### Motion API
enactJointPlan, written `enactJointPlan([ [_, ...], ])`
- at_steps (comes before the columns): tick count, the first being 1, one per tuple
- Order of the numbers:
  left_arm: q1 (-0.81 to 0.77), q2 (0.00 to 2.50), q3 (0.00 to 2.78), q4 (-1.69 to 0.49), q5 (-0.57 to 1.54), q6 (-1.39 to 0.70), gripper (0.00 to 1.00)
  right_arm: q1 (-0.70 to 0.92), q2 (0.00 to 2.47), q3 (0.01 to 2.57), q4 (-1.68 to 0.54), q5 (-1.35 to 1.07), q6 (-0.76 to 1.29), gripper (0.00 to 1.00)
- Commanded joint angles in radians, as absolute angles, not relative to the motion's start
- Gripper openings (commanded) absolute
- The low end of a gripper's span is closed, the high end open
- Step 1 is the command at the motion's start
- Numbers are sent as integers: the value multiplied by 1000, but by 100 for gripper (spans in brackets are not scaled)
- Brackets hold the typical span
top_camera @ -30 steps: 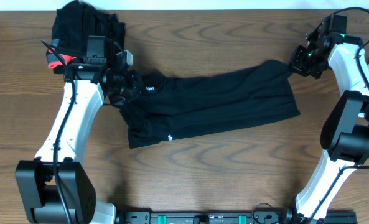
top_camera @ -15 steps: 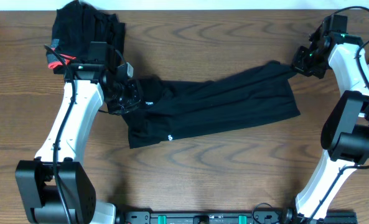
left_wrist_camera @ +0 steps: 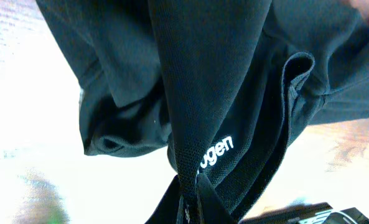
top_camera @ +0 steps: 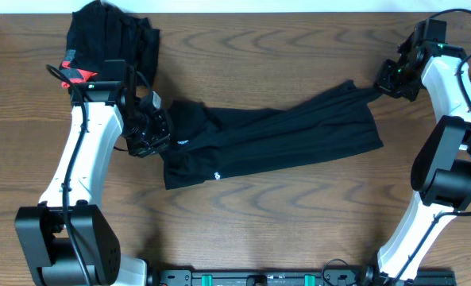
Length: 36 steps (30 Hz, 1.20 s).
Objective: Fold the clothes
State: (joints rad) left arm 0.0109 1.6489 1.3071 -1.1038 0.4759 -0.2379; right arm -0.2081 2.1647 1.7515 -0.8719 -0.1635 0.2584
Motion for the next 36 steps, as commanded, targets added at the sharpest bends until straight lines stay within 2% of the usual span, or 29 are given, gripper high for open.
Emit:
enactJointPlan([
  [1, 17, 1638, 1325, -1121, 478, -217, 6, -216, 2143, 1765, -874, -146, 246, 1],
  [9, 17, 1638, 1325, -1148, 429, -210, 7, -215, 2143, 1765, -911, -145, 245, 2],
  [10, 17, 1638, 1325, -1152, 413, -210, 9, -215, 2143, 1765, -915, -145, 245, 5],
  [11, 17, 1638, 1325, -1158, 400, -210, 17, -215, 2143, 1765, -917, -145, 244, 9],
  [12, 17, 1638, 1325, -1163, 392, -210, 17, -215, 2143, 1765, -918, -146, 239, 13],
  [14, 17, 1638, 1325, -1169, 379, -210, 17, -215, 2143, 1765, -921, -145, 237, 28],
  [18, 17, 1638, 1325, -1174, 361, -211, 17, -216, 2143, 1766, -932, -145, 237, 35],
  [22, 17, 1637, 1325, -1175, 350, -212, 34, -212, 2129, 1766, -940, -111, 226, 48],
  [24, 17, 1636, 1325, -1175, 346, -212, 37, -204, 2111, 1766, -947, -51, 227, 55],
  [29, 17, 1612, 1343, -1179, 346, -214, 43, -176, 2039, 1766, -955, 31, 209, 80],
  [32, 16, 1585, 1355, -1166, 347, -214, 52, -159, 1996, 1766, -950, -54, 157, 86],
  [36, 15, 1571, 1354, -1113, 350, -214, 68, -119, 1981, 1766, -952, -295, 31, 87],
])
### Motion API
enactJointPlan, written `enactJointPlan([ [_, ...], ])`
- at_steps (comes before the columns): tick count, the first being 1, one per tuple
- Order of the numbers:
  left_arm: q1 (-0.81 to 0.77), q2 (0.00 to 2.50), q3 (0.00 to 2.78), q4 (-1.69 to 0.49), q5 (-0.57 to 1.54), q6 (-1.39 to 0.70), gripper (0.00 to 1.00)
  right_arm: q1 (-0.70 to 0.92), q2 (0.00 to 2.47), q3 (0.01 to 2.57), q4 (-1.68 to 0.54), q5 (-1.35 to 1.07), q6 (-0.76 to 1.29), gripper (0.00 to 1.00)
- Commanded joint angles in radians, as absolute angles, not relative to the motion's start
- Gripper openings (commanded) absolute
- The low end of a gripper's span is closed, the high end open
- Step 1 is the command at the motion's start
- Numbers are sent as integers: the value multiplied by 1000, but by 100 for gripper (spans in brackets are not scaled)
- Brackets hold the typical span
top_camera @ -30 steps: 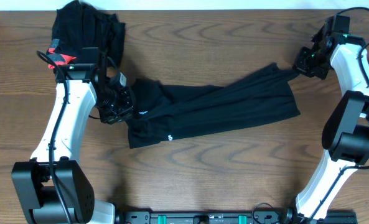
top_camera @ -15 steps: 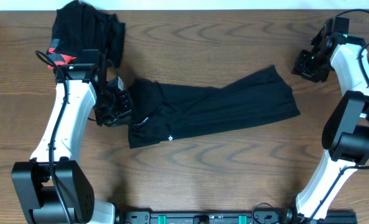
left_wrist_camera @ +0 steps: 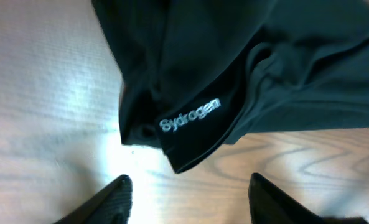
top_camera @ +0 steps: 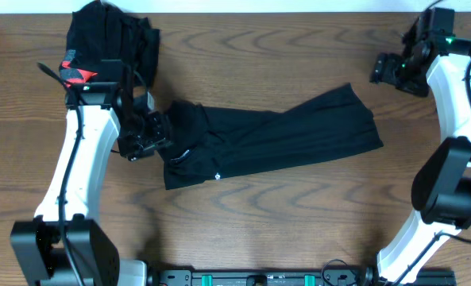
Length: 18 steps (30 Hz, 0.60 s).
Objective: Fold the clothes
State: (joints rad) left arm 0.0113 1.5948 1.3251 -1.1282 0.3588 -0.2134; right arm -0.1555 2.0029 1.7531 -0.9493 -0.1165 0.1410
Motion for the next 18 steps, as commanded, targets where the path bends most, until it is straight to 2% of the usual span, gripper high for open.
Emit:
enactJointPlan([
  [1, 14, 1572, 1352, -1096, 355, -214, 69, -104, 1982, 1766, -953, -348, 15, 85],
  [2, 13, 1573, 1350, -1085, 359, -214, 68, -89, 1982, 1766, -954, -374, 12, 83],
  [4, 0, 1575, 1350, -1048, 384, -210, 24, -52, 1982, 1766, -951, -383, 14, 73],
  [5, -10, 1575, 1350, -1030, 394, -210, 13, -32, 1982, 1766, -945, -383, 14, 66],
  [6, -21, 1575, 1349, -1009, 404, -210, 6, -19, 1982, 1766, -941, -383, 14, 53],
  [10, -78, 1583, 1343, -943, 407, -210, 6, 48, 1982, 1766, -931, -381, 19, 9],
  [11, -88, 1594, 1343, -940, 407, -210, 6, 58, 1982, 1766, -930, -376, 34, 3],
  [18, -99, 1720, 1336, -944, 407, -210, 6, 91, 1982, 1766, -940, -367, 59, 1],
])
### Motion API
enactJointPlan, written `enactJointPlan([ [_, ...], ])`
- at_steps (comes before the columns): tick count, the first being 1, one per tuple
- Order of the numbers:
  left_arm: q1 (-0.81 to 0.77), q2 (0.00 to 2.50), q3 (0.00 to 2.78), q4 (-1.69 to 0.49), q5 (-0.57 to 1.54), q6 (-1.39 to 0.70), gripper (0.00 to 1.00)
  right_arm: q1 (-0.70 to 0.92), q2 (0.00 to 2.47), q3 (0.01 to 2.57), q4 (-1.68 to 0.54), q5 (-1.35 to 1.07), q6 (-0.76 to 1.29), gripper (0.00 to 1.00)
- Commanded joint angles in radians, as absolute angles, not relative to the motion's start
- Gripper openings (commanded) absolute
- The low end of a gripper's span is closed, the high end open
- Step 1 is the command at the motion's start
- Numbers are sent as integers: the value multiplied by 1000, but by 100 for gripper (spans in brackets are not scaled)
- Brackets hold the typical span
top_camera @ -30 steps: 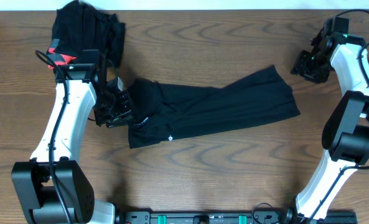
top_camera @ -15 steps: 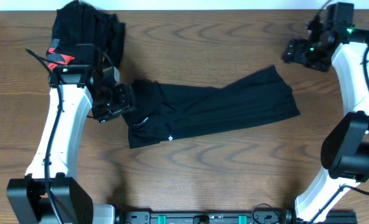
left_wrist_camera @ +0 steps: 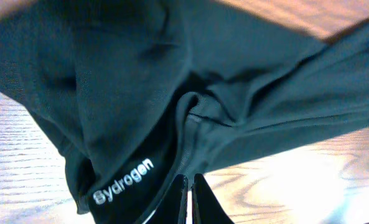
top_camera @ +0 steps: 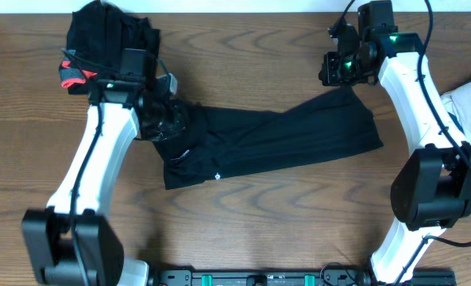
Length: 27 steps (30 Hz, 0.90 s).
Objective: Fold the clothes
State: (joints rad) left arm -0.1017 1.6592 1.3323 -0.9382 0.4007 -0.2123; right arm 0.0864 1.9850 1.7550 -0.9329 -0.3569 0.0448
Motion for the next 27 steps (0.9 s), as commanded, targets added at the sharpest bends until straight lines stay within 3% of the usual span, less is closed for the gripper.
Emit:
enactJointPlan([
  [1, -99, 1740, 1333, -944, 407, -210, 6, 91, 1982, 1766, -945, -367, 59, 1],
  [15, -95, 1919, 1225, -921, 399, -176, 6, 90, 1982, 1766, -969, -366, 50, 1],
  [27, -5, 1924, 1171, -906, 218, -176, 6, 89, 1982, 1766, -974, -363, 51, 1],
])
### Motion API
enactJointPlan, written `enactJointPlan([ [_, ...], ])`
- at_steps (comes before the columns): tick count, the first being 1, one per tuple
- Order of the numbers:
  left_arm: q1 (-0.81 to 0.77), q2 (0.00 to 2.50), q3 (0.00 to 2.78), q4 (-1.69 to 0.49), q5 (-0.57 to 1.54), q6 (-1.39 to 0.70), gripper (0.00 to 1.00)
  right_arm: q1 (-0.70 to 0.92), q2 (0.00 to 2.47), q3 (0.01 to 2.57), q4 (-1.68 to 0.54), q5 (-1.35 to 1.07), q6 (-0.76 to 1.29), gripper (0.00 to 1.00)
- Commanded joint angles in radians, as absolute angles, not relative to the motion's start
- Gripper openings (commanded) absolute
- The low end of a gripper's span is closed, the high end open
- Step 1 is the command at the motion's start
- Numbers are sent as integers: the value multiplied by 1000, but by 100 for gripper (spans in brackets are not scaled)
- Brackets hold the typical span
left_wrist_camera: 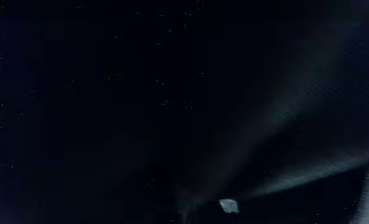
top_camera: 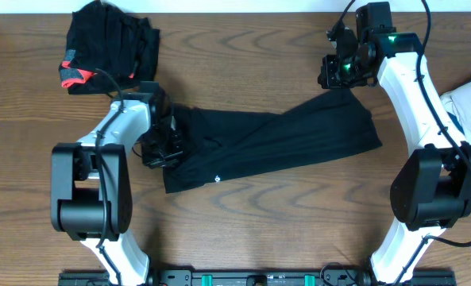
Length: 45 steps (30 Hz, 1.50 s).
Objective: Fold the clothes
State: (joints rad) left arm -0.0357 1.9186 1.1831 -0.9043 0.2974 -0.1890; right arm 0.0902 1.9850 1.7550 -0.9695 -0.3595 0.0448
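Observation:
A long black garment [top_camera: 275,143] lies flat across the middle of the wooden table [top_camera: 243,230], running from lower left up to the right. My left gripper [top_camera: 160,148] is down on its left end, dark against the dark cloth. The left wrist view shows only black fabric [left_wrist_camera: 172,93] with faint creases, so its fingers are hidden. My right gripper [top_camera: 327,71] hovers just above the garment's upper right corner; its fingers look spread with nothing between them.
A heap of black clothes [top_camera: 116,36] with a red piece [top_camera: 76,75] lies at the back left. At the right edge there is a white and blue cloth [top_camera: 469,95]. Both arm bases stand at the table's front.
My left gripper has moved from the garment's upper left edge down onto its left end, and its camera now sees only black cloth. The right arm and the garment have not moved.
Both grippers first held the garment stretched between its ends. Then both had let go, with the left fingers open over the logo end and the right arm off to the far right. The right then came in over the upper right corner; the left, fingers together, now rests on the left end.

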Motion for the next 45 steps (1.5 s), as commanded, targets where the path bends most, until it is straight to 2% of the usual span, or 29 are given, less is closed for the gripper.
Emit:
enactJointPlan([
  [1, 4, 1921, 1172, -906, 216, -176, 6, 89, 1982, 1766, -973, -363, 51, 1],
  [10, 30, 1756, 1218, -962, 213, -176, 6, 89, 1982, 1766, -962, -363, 51, 1],
  [15, 30, 1670, 1218, -945, 43, -176, 6, 89, 1982, 1766, -961, -363, 50, 1],
  [20, 37, 1690, 1198, -879, 45, -176, 7, 89, 1982, 1766, -953, -363, 51, 1],
  [21, 37, 1703, 1193, -864, 53, -176, 13, 89, 1982, 1766, -953, -363, 51, 1],
  [22, 37, 1713, 1193, -857, 60, -176, 27, 89, 1982, 1766, -954, -363, 51, 1],
  [23, 37, 1727, 1193, -846, 67, -176, 50, 89, 1982, 1766, -955, -363, 51, 1],
  [24, 37, 1738, 1193, -837, 67, -176, 61, 89, 1982, 1766, -955, -363, 51, 1],
  [25, 37, 1748, 1193, -830, 67, -176, 63, 89, 1982, 1766, -957, -363, 51, 1],
  [45, 104, 1902, 1193, -744, 129, -176, 63, 89, 1982, 1766, -973, -363, 51, 1],
])
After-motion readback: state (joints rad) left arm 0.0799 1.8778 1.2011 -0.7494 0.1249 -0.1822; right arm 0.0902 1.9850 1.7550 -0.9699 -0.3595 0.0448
